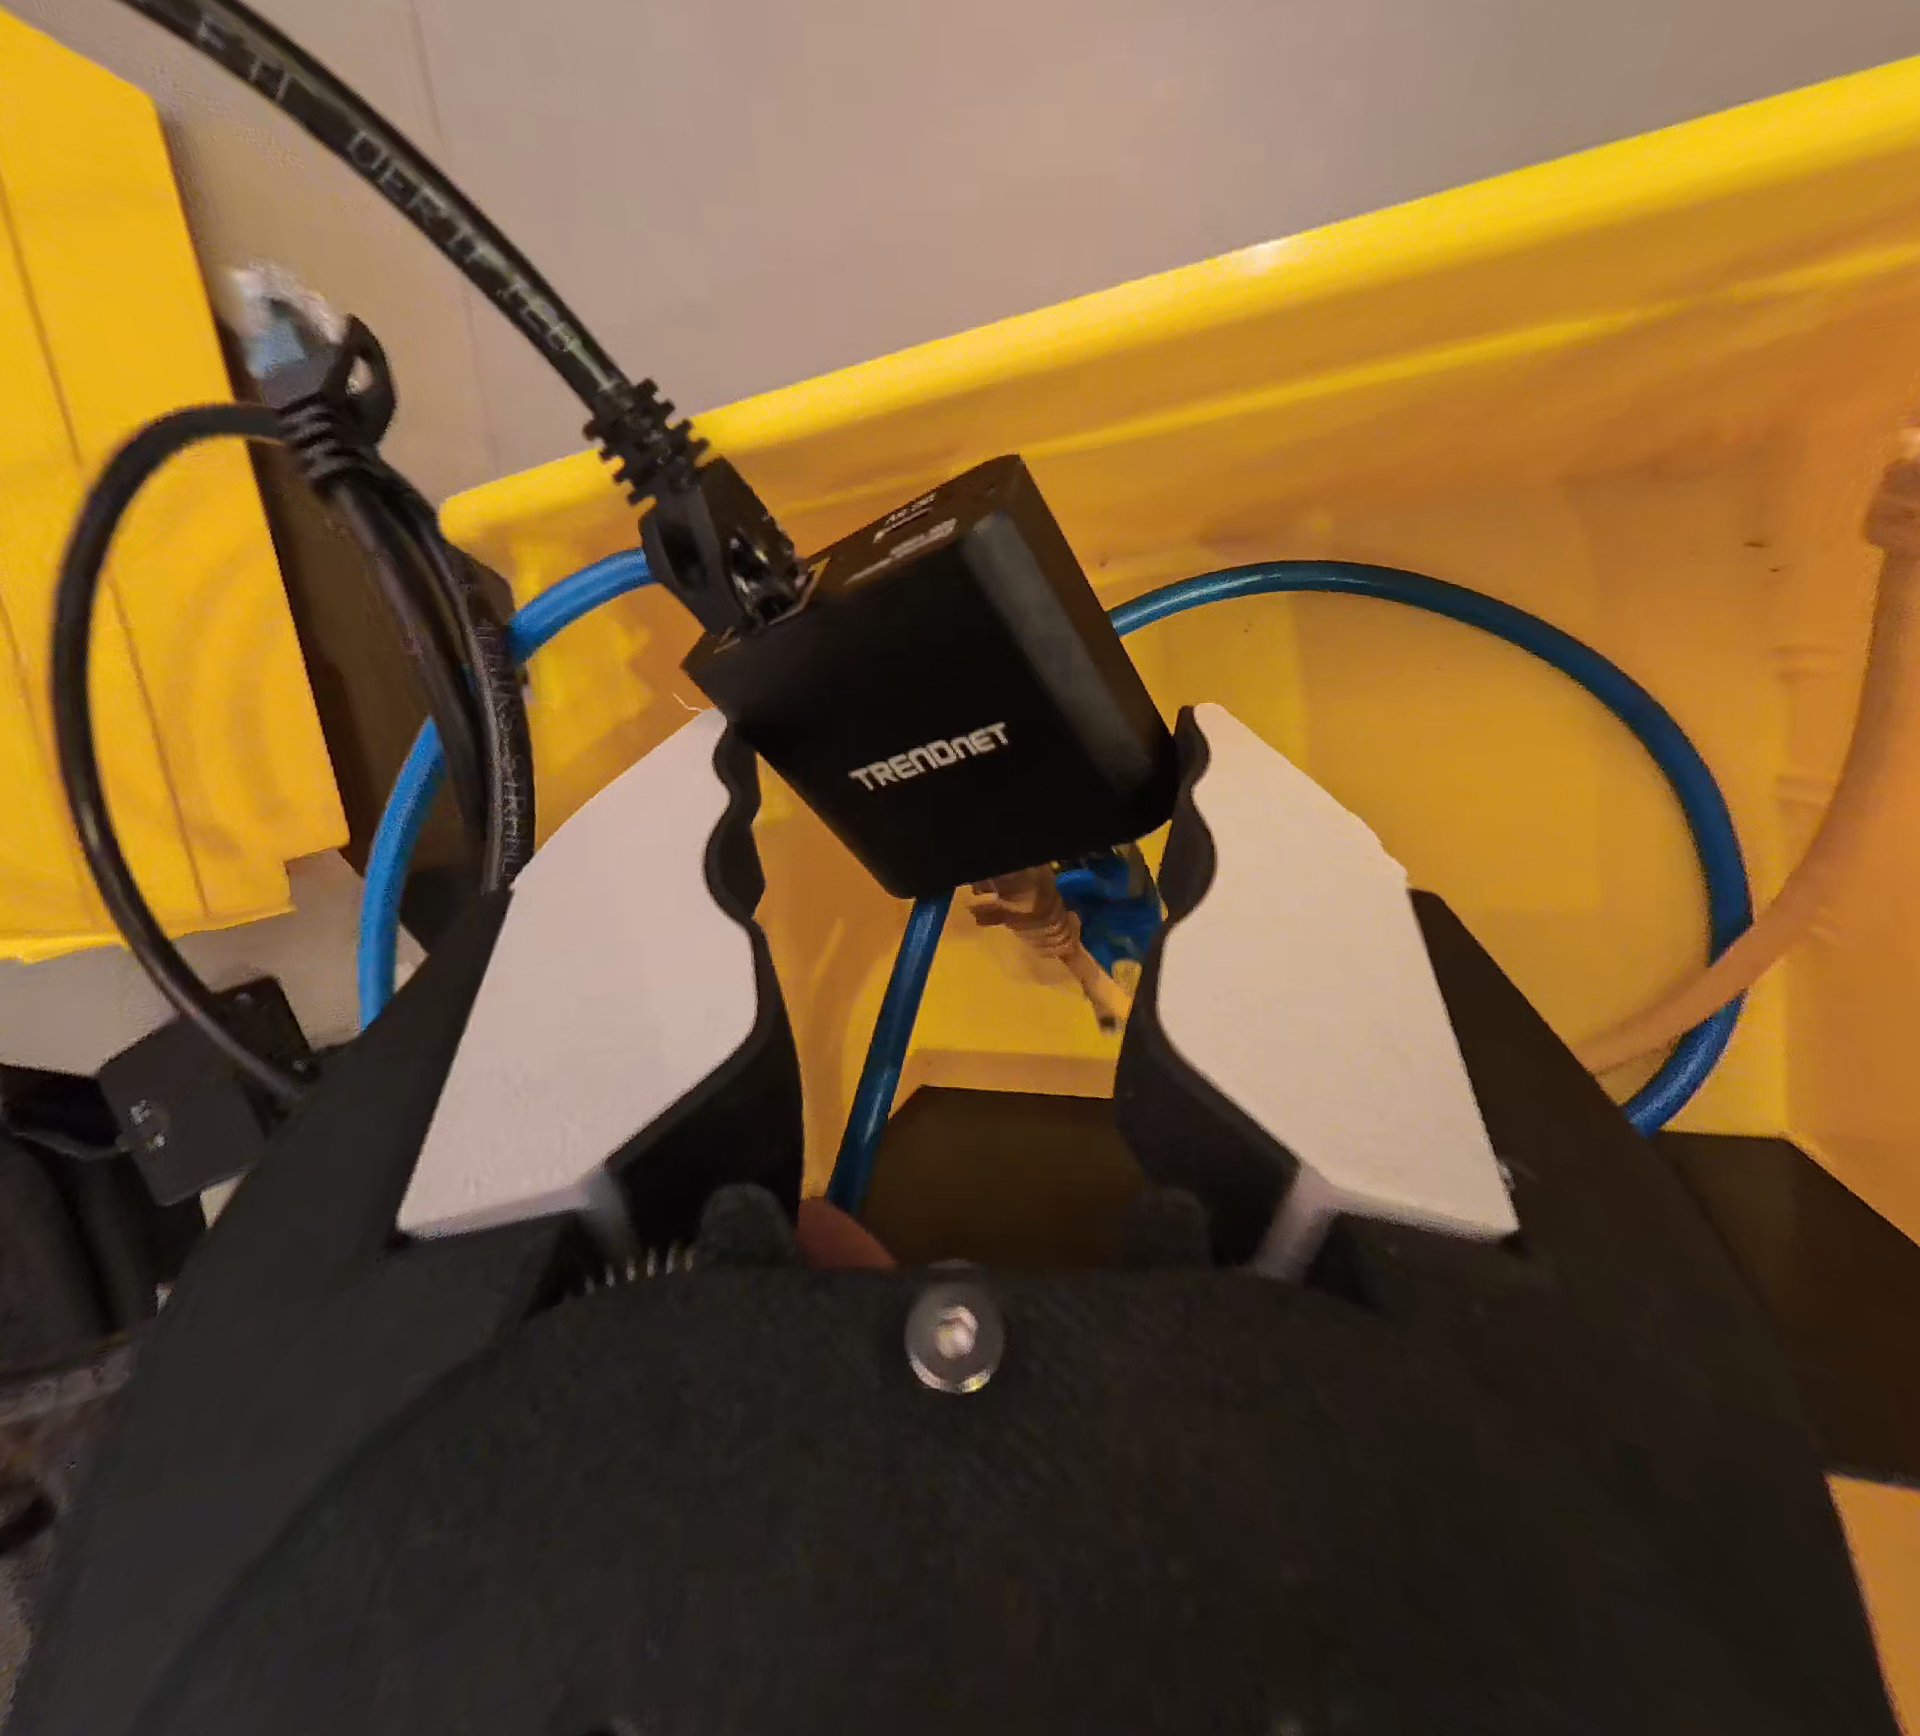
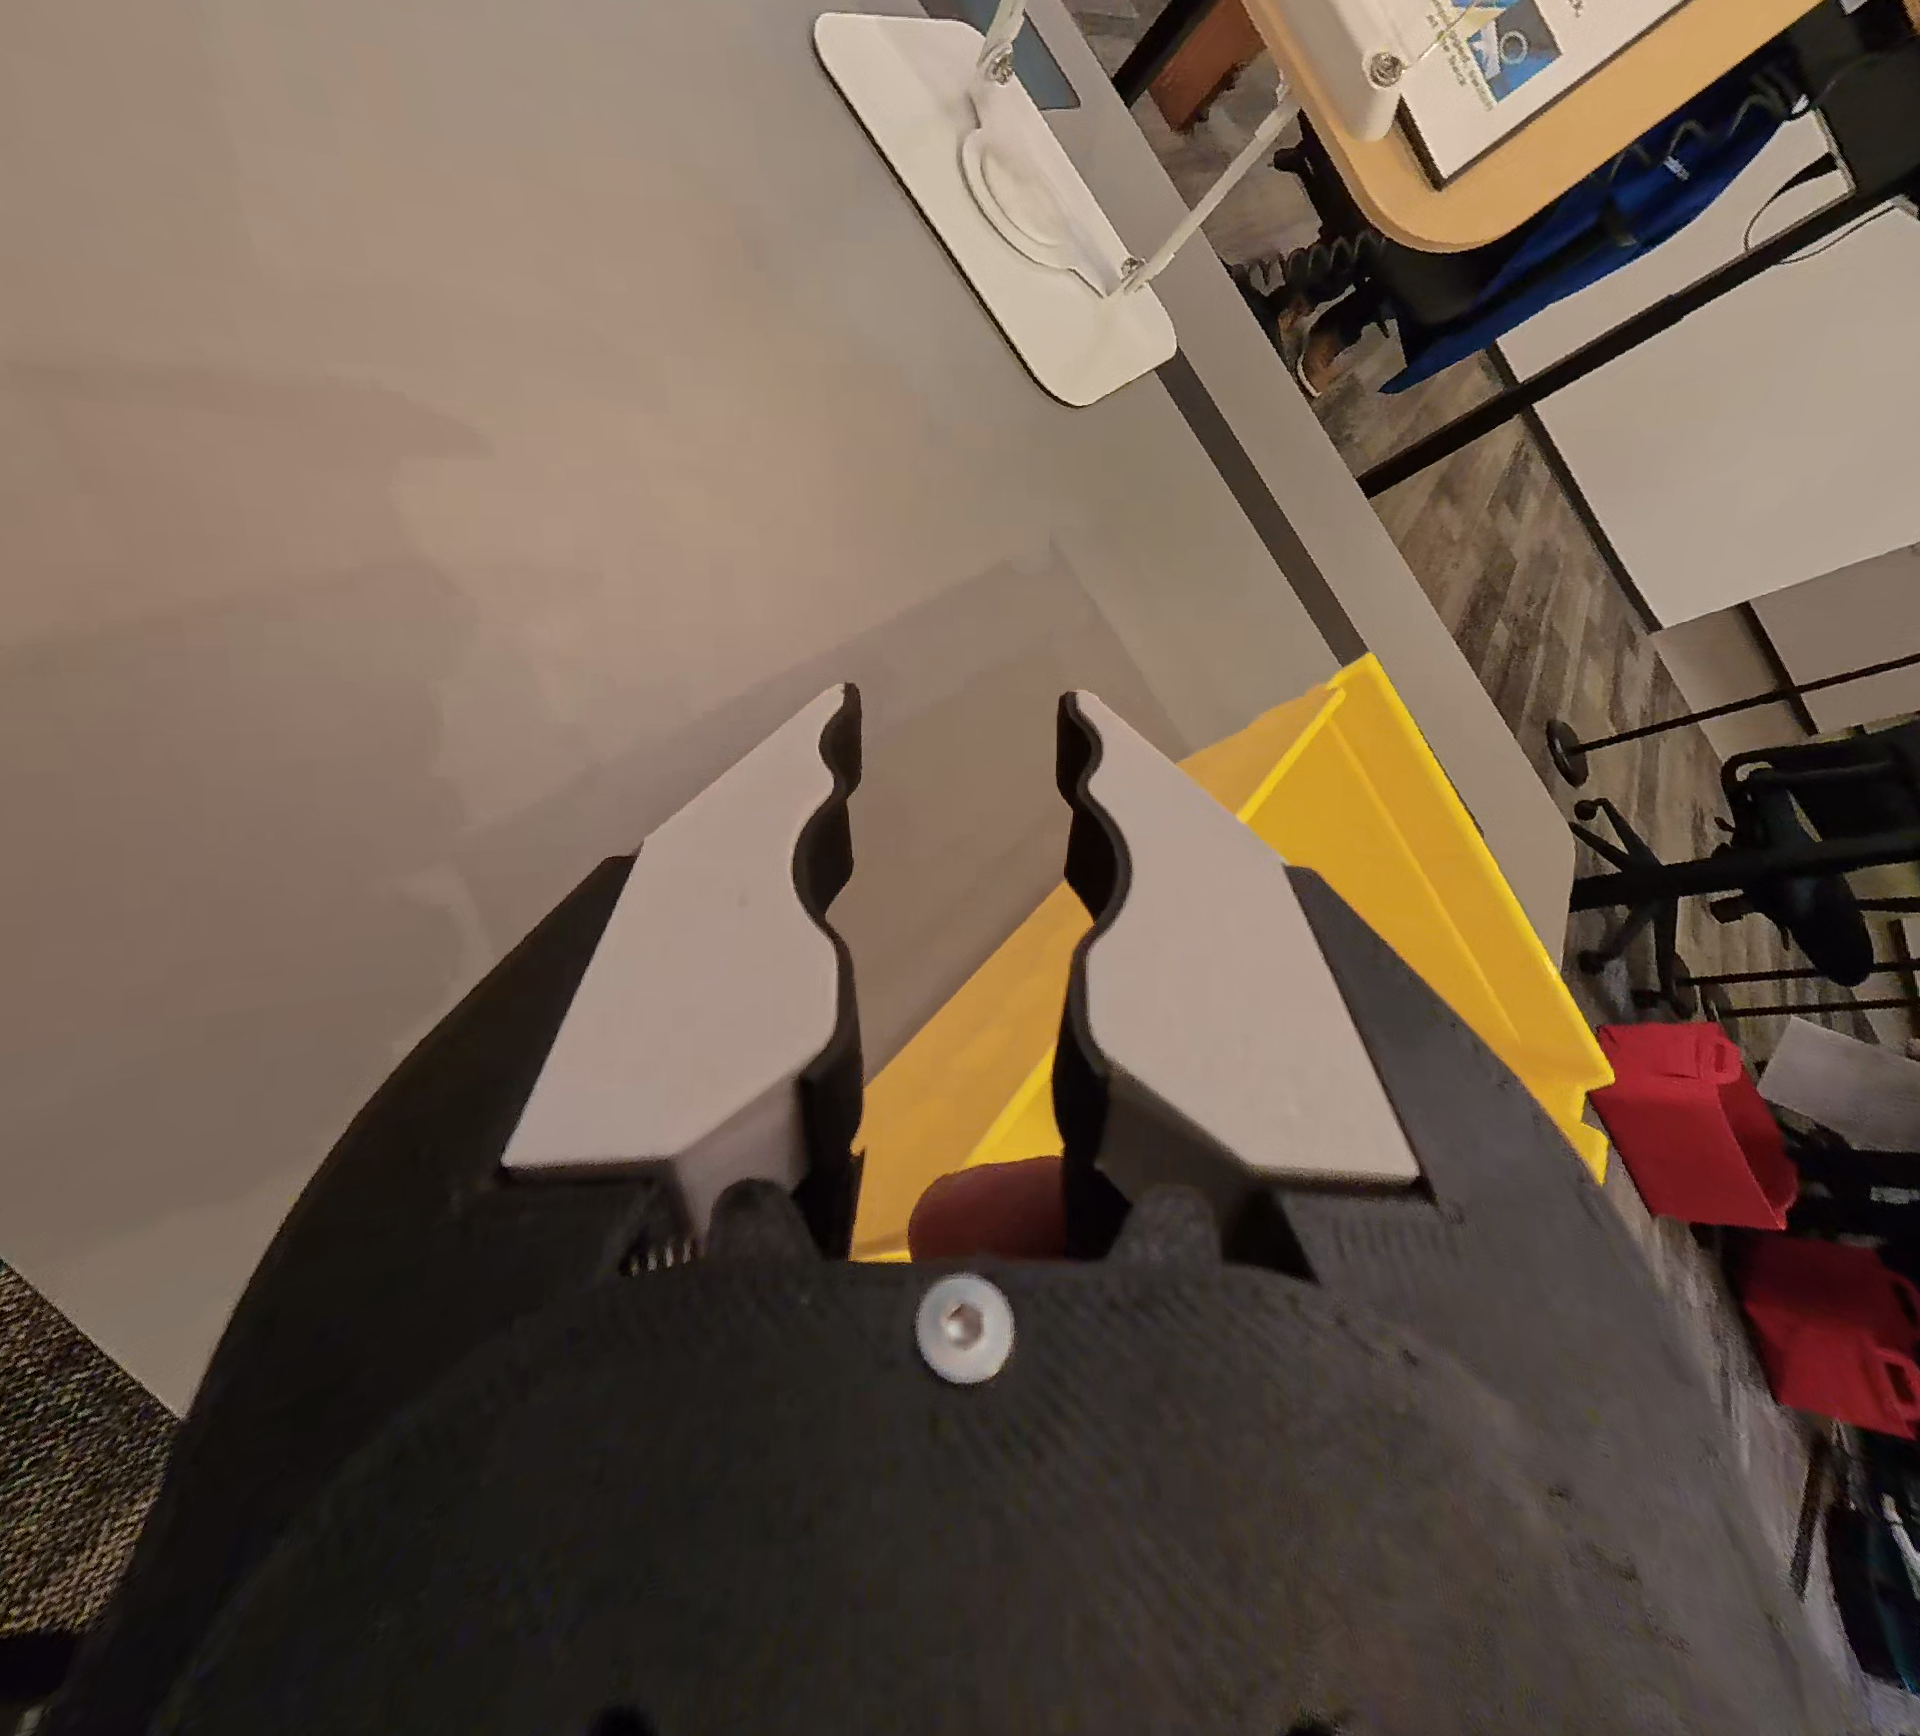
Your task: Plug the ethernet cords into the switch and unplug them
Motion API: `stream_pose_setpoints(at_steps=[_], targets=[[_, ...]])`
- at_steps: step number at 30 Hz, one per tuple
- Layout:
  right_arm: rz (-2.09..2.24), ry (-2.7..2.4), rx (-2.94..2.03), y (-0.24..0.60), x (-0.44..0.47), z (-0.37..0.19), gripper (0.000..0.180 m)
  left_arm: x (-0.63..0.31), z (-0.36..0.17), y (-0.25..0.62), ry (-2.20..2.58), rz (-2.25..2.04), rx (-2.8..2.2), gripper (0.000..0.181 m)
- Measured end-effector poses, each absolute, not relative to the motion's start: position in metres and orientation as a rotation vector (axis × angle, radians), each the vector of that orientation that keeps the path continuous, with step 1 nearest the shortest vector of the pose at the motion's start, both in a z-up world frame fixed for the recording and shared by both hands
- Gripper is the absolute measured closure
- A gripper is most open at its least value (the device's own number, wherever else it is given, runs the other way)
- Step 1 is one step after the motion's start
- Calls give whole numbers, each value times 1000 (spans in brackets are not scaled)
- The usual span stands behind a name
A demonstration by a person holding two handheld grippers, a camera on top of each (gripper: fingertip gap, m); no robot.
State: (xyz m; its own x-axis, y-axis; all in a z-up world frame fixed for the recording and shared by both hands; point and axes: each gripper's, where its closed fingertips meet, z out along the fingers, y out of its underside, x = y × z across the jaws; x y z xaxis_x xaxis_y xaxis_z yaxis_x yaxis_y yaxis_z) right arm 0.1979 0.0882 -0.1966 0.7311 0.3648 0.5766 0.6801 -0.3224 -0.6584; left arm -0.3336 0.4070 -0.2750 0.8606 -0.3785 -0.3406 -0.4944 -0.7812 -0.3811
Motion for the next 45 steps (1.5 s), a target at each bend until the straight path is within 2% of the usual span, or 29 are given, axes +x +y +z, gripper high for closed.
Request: stream_pose_setpoints(at_steps=[11,25,38,41,45], targets=[[-399,-825,-1920,89,192,-191,145,-326,-213,400,730,362,-2310,108],[-380,-847,-1882,92,179,-183,145,-273,-3,372,883,455,-1888,109],[-382,-831,-1850,84,181,-167,145,-125,117,307,1140,374,-1484,110],[-390,-810,-1845,82,188,-162,145,-88,124,287,1233,306,-1433,110],[-373,-772,-1822,78,194,-151,146,-40,88,266,1387,194,-1425,110]])
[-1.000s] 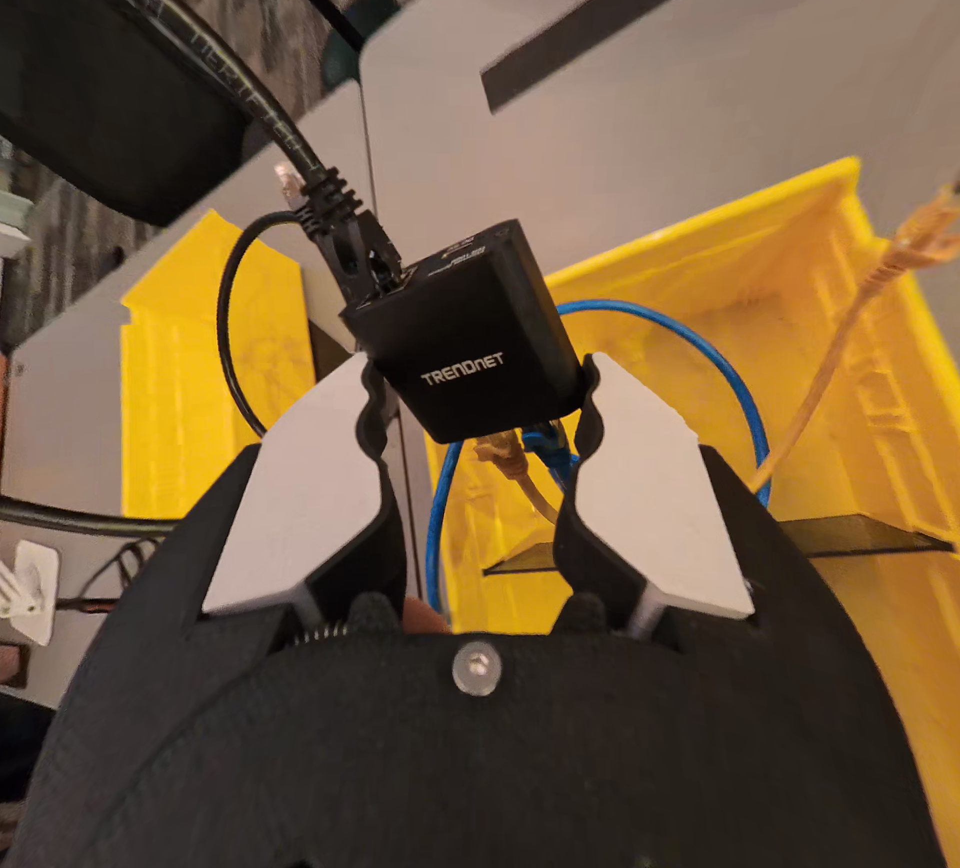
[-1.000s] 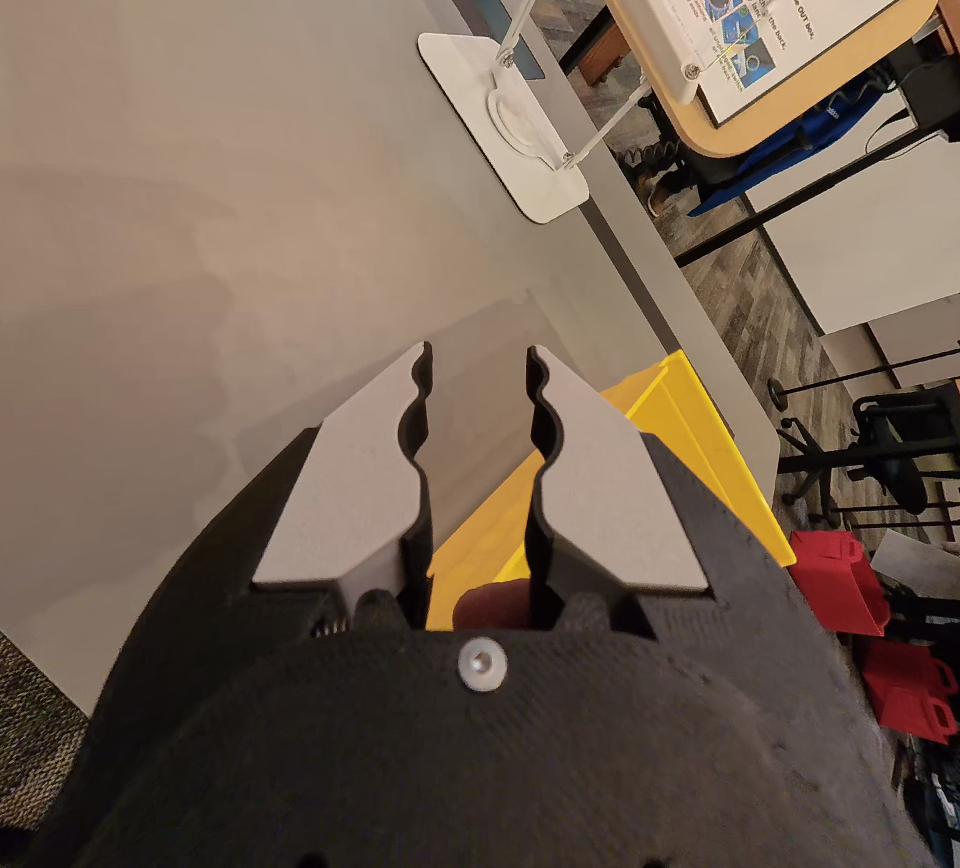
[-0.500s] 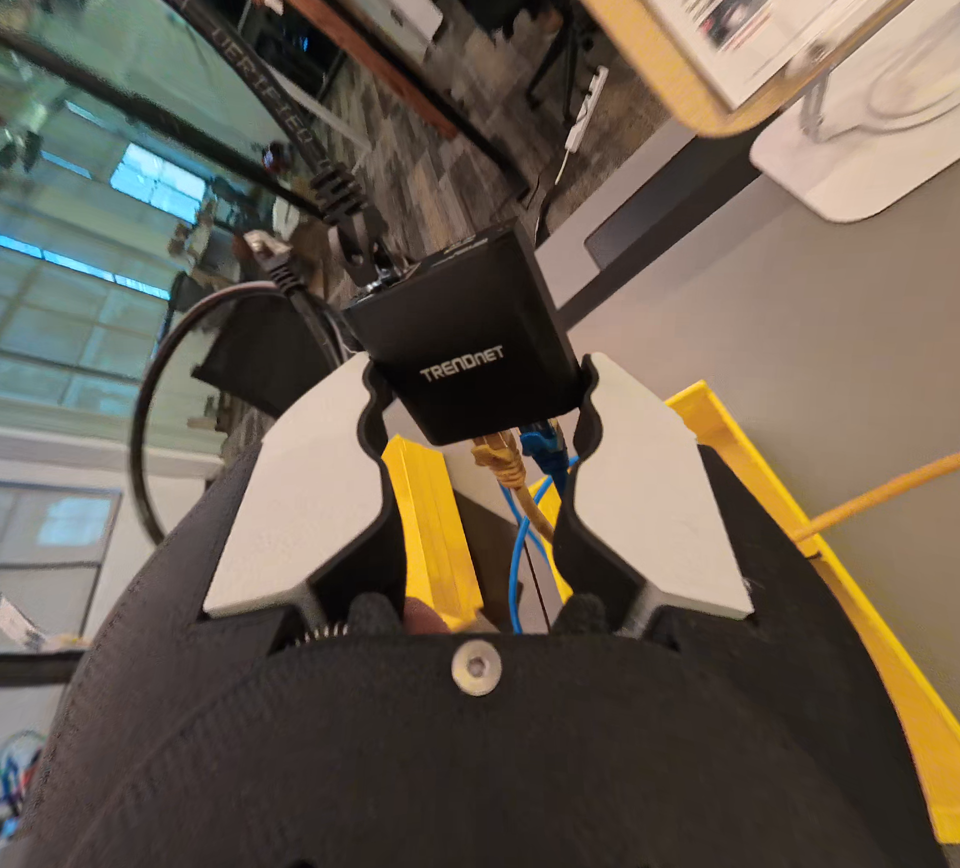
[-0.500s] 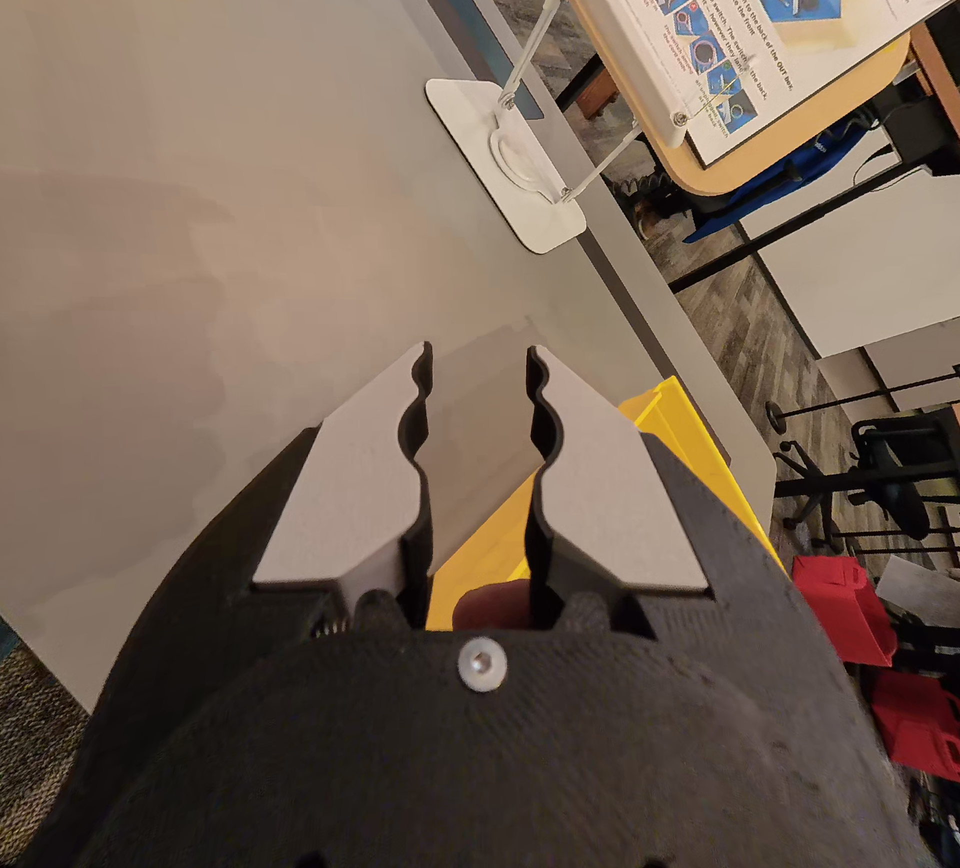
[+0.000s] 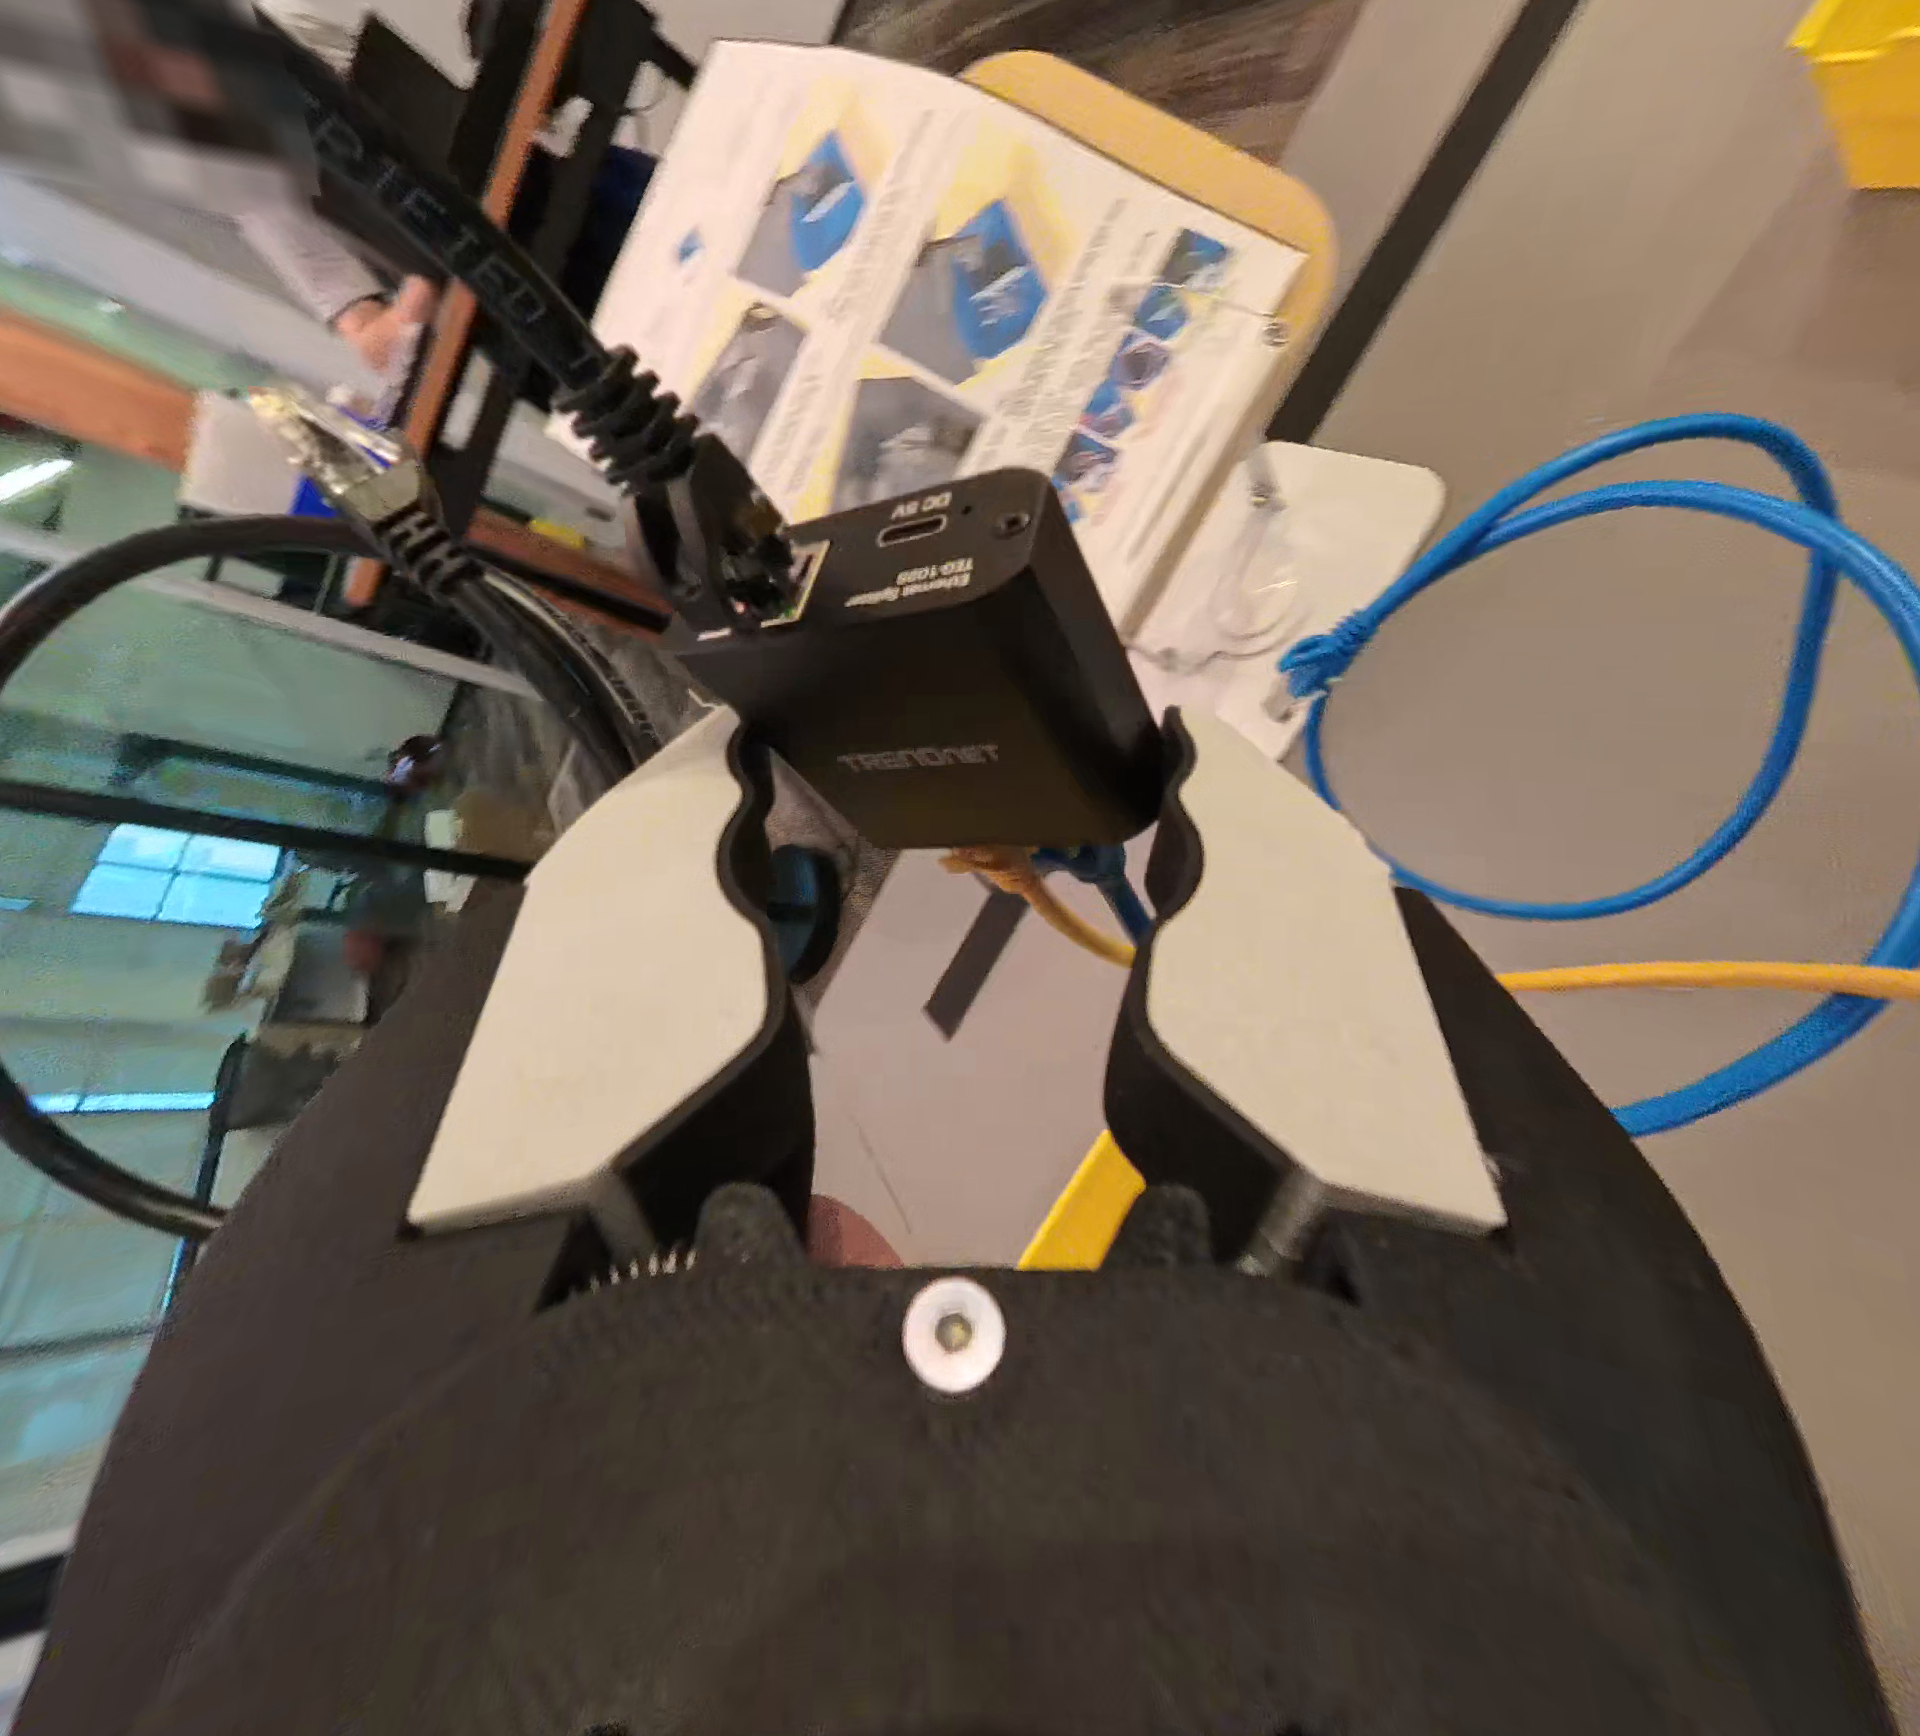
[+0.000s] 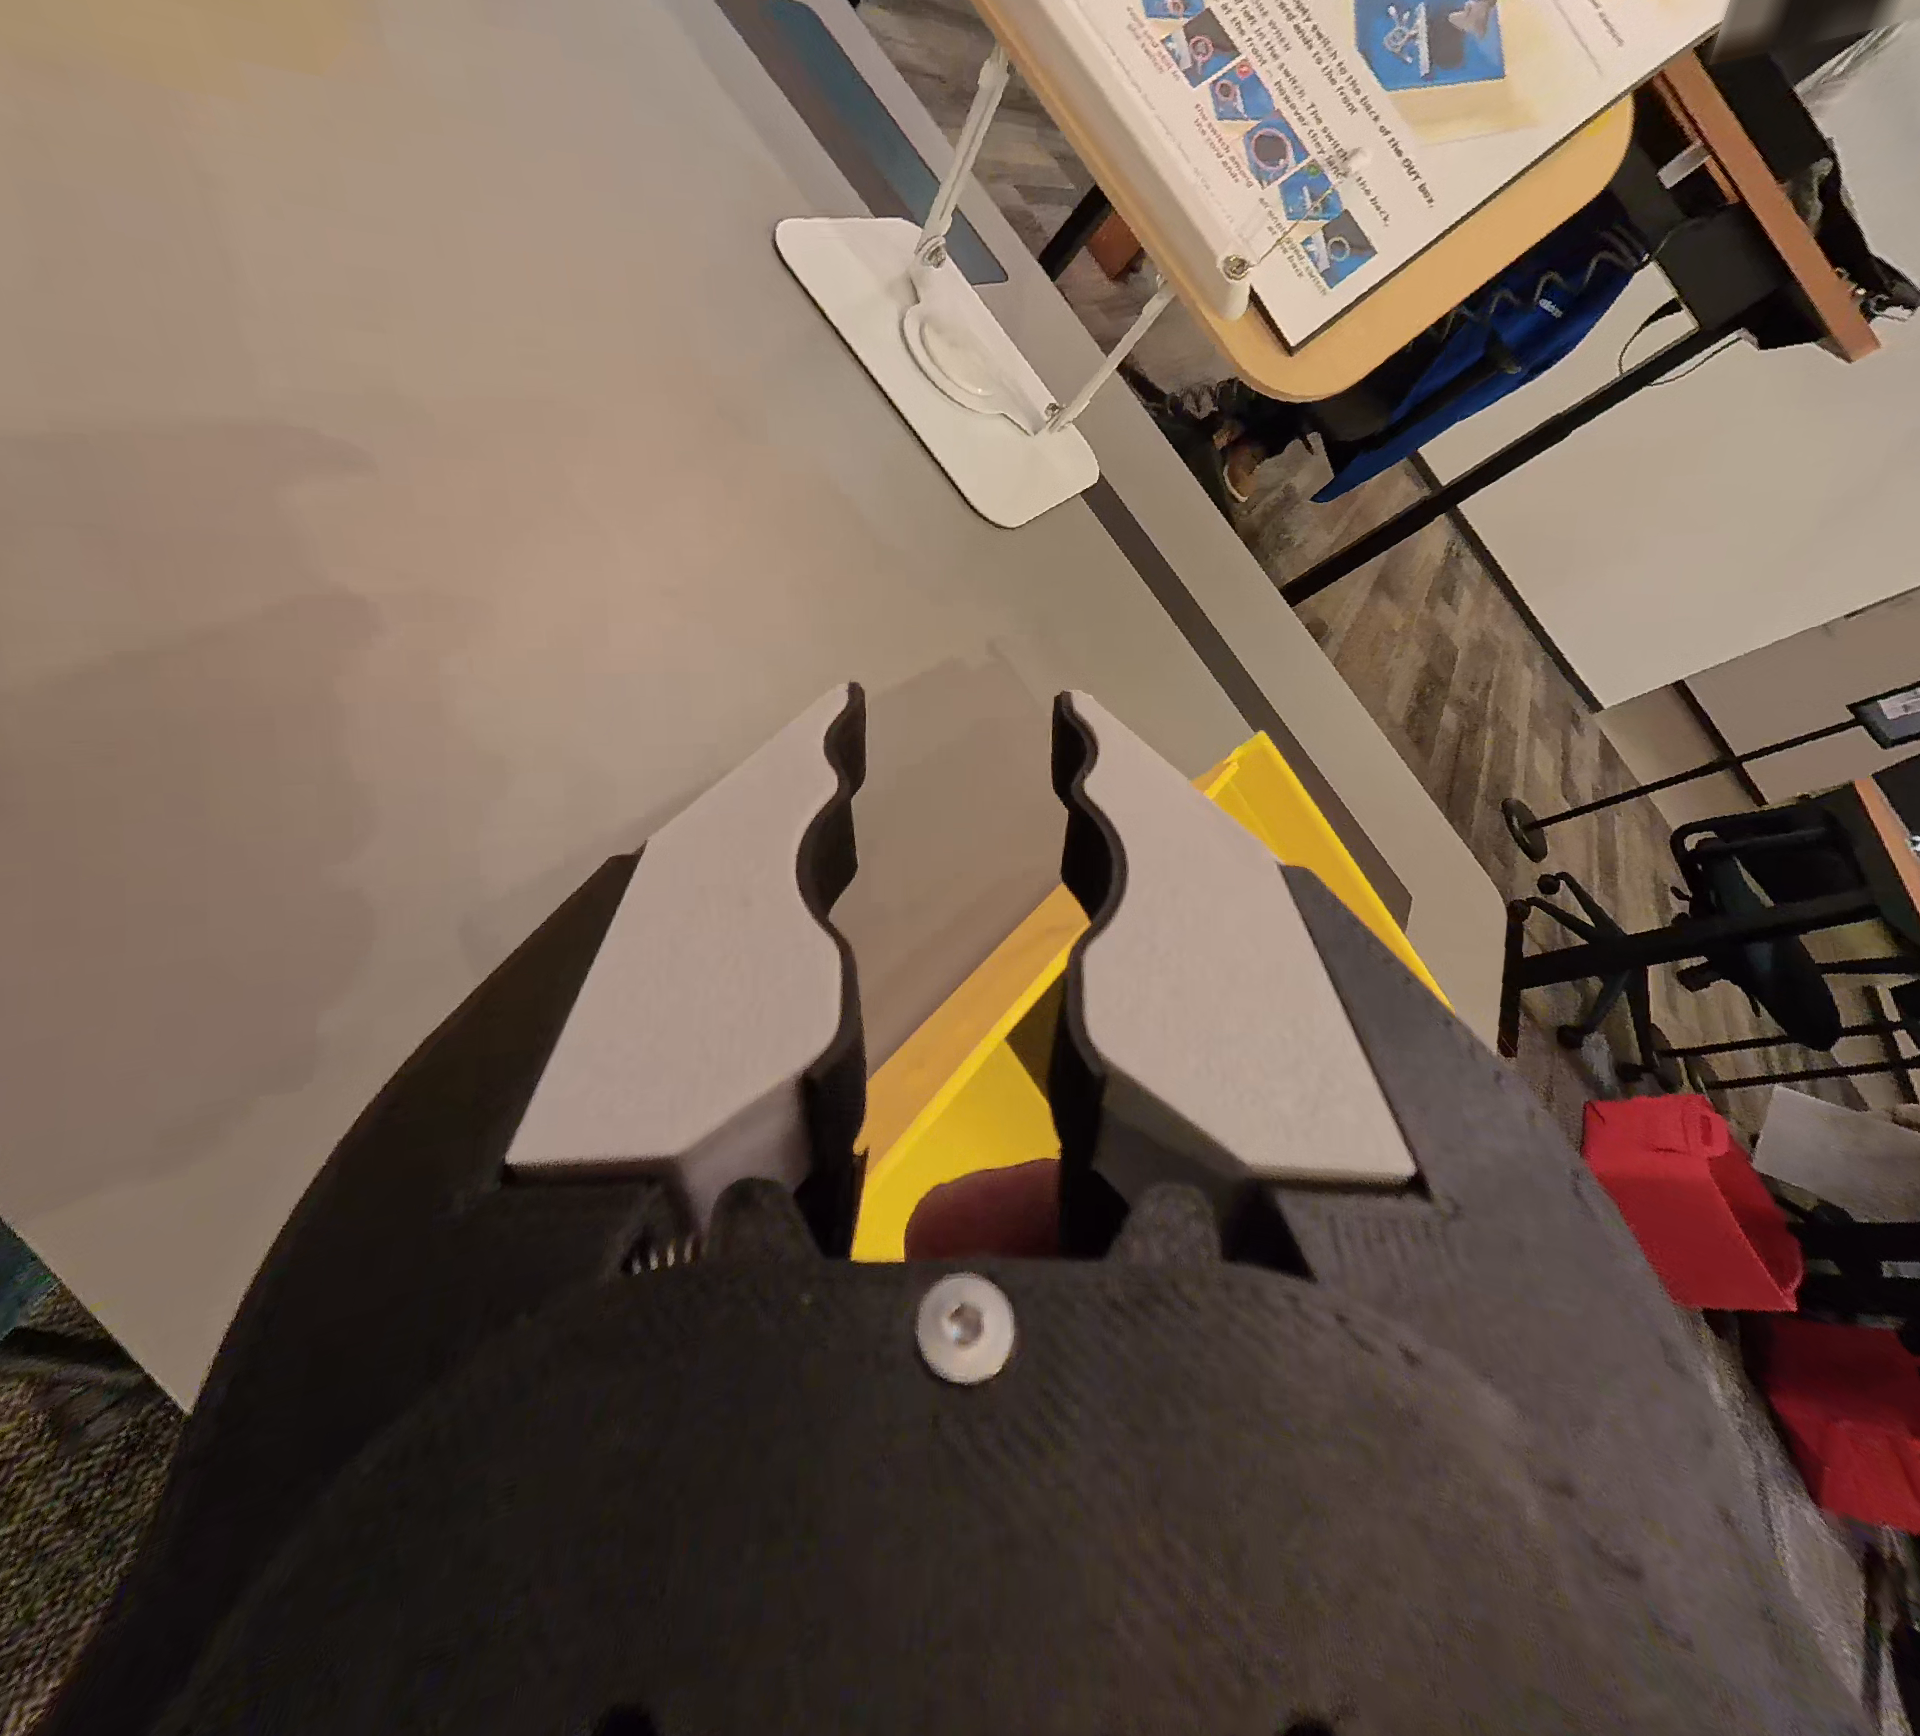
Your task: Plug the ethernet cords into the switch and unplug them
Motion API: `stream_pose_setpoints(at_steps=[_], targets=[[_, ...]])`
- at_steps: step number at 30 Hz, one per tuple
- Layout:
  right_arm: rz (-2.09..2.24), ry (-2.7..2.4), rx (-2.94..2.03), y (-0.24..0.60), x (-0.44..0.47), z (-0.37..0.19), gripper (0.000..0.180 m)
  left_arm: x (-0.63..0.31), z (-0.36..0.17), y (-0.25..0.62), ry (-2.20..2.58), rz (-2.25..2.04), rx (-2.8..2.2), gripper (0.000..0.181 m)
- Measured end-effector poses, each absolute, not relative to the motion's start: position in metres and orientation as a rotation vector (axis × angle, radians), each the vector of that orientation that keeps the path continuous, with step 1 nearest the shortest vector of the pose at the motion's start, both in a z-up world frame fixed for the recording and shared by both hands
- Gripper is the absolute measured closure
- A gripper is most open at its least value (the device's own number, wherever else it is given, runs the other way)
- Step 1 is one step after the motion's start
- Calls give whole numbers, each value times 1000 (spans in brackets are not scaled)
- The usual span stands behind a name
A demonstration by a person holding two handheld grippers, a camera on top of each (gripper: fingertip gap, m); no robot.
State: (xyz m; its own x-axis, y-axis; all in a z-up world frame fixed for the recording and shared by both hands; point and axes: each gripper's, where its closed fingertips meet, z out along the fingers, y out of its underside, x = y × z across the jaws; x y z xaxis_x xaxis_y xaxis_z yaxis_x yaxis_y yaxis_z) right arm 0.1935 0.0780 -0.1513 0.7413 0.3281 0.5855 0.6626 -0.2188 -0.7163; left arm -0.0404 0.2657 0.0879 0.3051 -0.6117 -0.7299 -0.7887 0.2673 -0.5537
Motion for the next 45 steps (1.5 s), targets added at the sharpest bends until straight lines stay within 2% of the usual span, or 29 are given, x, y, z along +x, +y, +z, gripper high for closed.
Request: stream_pose_setpoints(at_steps=[5,11,18,24,29,30,33,38,42,45], targets=[[-345,-813,-1779,73,186,-143,148,2,-9,240,1660,132,-1453,110],[-191,-965,-1683,72,136,-140,151,8,-130,216,2035,80,-1495,110],[-82,-1072,-1573,99,78,-140,142,1,-207,188,2290,23,-1471,111],[-431,-1329,-1405,137,55,-160,134,-7,-228,174,2447,-97,-1476,111],[-620,-1497,-1290,161,44,-181,135,-9,-231,161,2574,-141,-1431,111],[-657,-1527,-1299,166,46,-189,138,-9,-229,158,2587,-161,-1421,111],[-702,-1540,-1303,177,48,-197,172,-5,-224,151,2590,-238,-1418,111],[-653,-1465,-1362,182,57,-196,172,1,-215,162,2434,-272,-1469,113],[-575,-1359,-1412,181,64,-194,173,9,-192,165,2210,-370,-1499,87],[-542,-1329,-1419,180,63,-192,173,14,-188,173,2118,-191,-1390,82]])
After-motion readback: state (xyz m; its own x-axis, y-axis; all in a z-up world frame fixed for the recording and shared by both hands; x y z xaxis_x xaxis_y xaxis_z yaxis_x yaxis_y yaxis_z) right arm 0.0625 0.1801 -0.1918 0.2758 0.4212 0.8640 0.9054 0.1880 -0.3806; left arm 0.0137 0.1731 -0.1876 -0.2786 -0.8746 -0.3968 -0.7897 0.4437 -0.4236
